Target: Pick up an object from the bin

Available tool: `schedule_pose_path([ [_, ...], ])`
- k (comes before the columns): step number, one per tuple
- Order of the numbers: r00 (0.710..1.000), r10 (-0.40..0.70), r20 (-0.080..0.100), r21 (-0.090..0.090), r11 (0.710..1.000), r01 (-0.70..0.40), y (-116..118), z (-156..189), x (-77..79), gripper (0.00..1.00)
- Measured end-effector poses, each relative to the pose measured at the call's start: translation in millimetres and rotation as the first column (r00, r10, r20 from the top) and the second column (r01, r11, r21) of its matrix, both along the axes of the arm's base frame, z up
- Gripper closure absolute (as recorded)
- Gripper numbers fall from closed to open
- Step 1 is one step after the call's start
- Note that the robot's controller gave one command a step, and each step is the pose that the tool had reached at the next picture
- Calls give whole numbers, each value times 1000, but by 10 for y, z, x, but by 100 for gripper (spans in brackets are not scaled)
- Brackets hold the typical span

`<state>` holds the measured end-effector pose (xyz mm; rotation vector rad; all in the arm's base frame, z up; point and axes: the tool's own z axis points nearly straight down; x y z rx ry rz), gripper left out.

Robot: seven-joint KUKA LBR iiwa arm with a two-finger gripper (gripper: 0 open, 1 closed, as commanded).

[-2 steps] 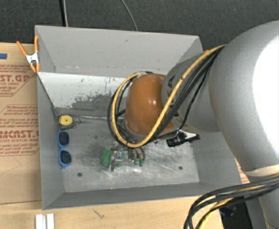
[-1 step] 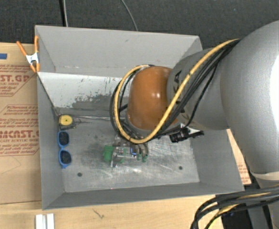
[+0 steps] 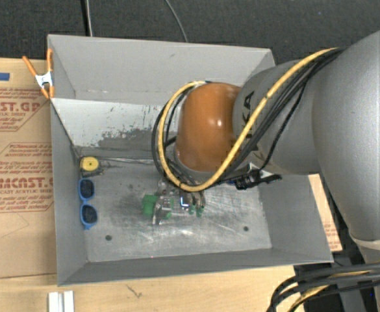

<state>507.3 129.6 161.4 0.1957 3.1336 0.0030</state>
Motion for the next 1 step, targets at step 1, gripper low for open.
schedule_pose_path([
  [1,1000,1,1,0,1000,-1,10,215,4,100],
])
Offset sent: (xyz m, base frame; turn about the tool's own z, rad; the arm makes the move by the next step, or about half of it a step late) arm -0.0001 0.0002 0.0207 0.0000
